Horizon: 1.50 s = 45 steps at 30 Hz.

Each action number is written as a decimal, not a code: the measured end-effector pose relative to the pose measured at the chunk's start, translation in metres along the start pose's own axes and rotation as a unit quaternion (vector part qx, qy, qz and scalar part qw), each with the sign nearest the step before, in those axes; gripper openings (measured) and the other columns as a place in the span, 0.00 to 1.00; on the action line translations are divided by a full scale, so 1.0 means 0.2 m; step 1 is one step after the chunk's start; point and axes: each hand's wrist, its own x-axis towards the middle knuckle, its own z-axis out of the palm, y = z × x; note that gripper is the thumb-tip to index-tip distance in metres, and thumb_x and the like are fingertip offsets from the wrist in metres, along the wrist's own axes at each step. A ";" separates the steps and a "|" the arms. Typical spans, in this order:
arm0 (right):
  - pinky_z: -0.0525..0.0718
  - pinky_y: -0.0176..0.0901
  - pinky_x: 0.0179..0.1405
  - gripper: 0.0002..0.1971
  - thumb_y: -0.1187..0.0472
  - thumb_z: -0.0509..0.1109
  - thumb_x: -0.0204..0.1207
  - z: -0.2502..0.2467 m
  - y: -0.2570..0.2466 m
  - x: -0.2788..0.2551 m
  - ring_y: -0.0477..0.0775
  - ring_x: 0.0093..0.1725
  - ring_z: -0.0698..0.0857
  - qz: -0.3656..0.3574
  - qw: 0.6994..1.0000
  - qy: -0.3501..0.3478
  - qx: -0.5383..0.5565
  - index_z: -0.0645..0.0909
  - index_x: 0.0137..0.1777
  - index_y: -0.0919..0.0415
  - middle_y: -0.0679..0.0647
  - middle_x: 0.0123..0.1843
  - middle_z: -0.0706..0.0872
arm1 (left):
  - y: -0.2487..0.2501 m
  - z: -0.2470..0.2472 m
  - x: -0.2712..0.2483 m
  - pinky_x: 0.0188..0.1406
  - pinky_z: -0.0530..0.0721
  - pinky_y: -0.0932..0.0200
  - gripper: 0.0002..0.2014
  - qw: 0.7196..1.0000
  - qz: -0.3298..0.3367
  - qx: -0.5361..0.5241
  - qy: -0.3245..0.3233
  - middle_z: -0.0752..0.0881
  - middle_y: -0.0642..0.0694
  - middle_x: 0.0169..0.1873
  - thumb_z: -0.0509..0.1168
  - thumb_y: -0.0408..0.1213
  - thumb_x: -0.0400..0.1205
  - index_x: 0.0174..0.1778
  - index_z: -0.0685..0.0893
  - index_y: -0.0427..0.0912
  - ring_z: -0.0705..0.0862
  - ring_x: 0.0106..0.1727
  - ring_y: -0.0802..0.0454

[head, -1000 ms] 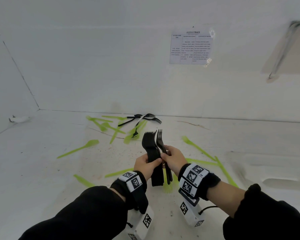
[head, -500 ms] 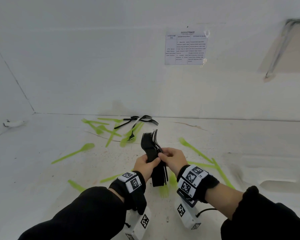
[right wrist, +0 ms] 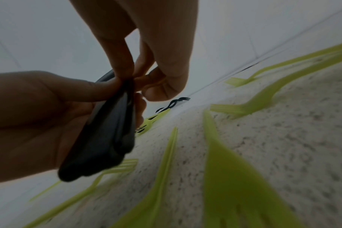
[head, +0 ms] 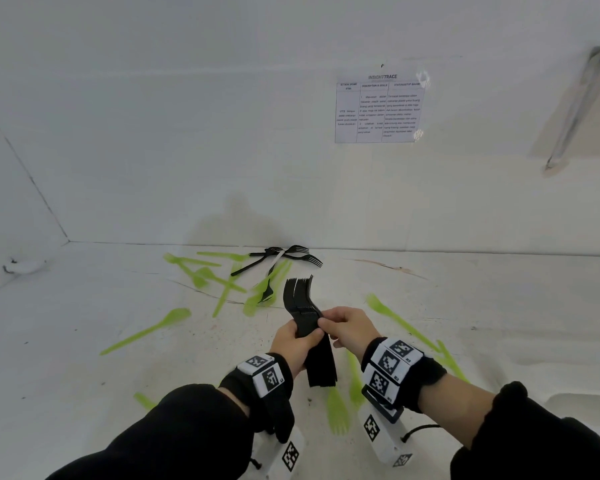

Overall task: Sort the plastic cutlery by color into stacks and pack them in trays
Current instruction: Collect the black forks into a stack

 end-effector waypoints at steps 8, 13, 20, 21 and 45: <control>0.69 0.27 0.27 0.04 0.61 0.66 0.78 -0.03 -0.04 0.06 0.38 0.30 0.75 -0.019 0.995 -0.009 -0.100 0.83 0.45 0.54 0.43 0.32 0.80 | 0.02 -0.04 0.04 0.33 0.88 0.55 0.08 0.997 -0.025 -0.051 -0.045 0.85 0.39 0.37 0.66 0.21 0.78 0.51 0.81 0.33 0.87 0.28 0.49; 0.72 0.34 0.26 0.10 0.51 0.64 0.79 -0.05 -0.17 0.14 0.44 0.30 0.77 0.036 0.975 -0.107 -0.194 0.77 0.55 0.53 0.44 0.39 0.82 | 0.02 -0.06 0.08 0.29 0.86 0.53 0.08 0.997 -0.050 -0.054 -0.028 0.82 0.39 0.36 0.66 0.21 0.78 0.50 0.78 0.35 0.86 0.26 0.46; 0.80 0.40 0.51 0.17 0.59 0.58 0.82 -0.10 -0.35 0.52 0.59 0.59 0.82 -0.001 0.892 -0.087 -0.443 0.80 0.65 0.65 0.60 0.66 0.82 | 0.02 -0.11 0.14 0.23 0.84 0.55 0.07 0.995 -0.067 -0.066 0.023 0.79 0.36 0.35 0.66 0.20 0.78 0.47 0.75 0.31 0.83 0.22 0.47; 0.76 0.42 0.63 0.19 0.61 0.57 0.83 -0.10 -0.35 0.60 0.59 0.68 0.77 -0.009 0.876 -0.088 -0.474 0.76 0.71 0.64 0.60 0.72 0.78 | 0.02 -0.12 0.15 0.22 0.85 0.55 0.07 0.995 -0.069 -0.065 0.027 0.80 0.36 0.35 0.66 0.20 0.78 0.47 0.75 0.31 0.83 0.21 0.47; 0.68 0.48 0.74 0.22 0.62 0.57 0.82 -0.02 -0.16 0.87 0.60 0.76 0.68 -0.042 0.752 -0.161 -0.638 0.69 0.77 0.56 0.58 0.78 0.68 | 0.01 -0.10 0.26 0.26 0.87 0.54 0.08 0.993 -0.086 -0.065 0.037 0.81 0.37 0.34 0.67 0.21 0.77 0.46 0.76 0.34 0.84 0.22 0.49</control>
